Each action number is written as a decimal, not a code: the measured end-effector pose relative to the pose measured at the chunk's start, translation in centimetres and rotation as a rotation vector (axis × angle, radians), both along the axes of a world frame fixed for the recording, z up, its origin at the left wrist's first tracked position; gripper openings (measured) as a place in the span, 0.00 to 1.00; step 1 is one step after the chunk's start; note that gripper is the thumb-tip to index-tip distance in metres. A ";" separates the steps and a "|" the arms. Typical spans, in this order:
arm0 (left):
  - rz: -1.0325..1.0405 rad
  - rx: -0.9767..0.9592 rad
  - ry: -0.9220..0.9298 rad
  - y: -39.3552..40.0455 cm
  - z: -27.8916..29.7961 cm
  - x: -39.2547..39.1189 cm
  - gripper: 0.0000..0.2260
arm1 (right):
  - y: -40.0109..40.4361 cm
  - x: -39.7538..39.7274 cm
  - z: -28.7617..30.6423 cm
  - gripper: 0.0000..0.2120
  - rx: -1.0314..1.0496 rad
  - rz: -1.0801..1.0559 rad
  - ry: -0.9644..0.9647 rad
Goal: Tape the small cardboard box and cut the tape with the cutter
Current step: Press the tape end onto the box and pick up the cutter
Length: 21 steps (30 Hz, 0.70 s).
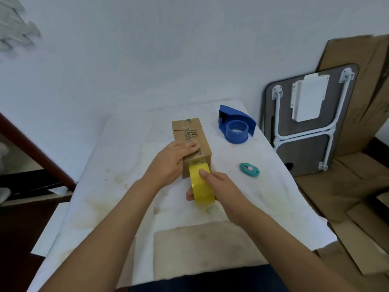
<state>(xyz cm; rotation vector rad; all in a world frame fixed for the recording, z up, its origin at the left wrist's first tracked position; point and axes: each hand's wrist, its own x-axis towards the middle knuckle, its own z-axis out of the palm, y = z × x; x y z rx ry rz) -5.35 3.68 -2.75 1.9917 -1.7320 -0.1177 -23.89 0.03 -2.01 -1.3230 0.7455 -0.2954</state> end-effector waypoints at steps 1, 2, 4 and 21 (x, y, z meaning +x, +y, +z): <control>0.010 0.015 0.008 -0.1 0.0 -0.1 0.26 | 0.4 -0.1 0.0 0.19 -0.007 -0.019 -0.006; 0.019 0.025 0.013 -0.2 0.0 -0.2 0.26 | 0.7 -0.2 0.1 0.17 -0.025 -0.029 -0.006; 0.028 0.035 0.014 -0.3 0.0 -0.2 0.25 | 1.1 -0.6 0.4 0.14 -0.039 -0.057 -0.025; 0.049 0.056 0.062 -0.4 0.3 -0.2 0.23 | 1.7 -1.3 1.4 0.13 0.022 -0.099 0.013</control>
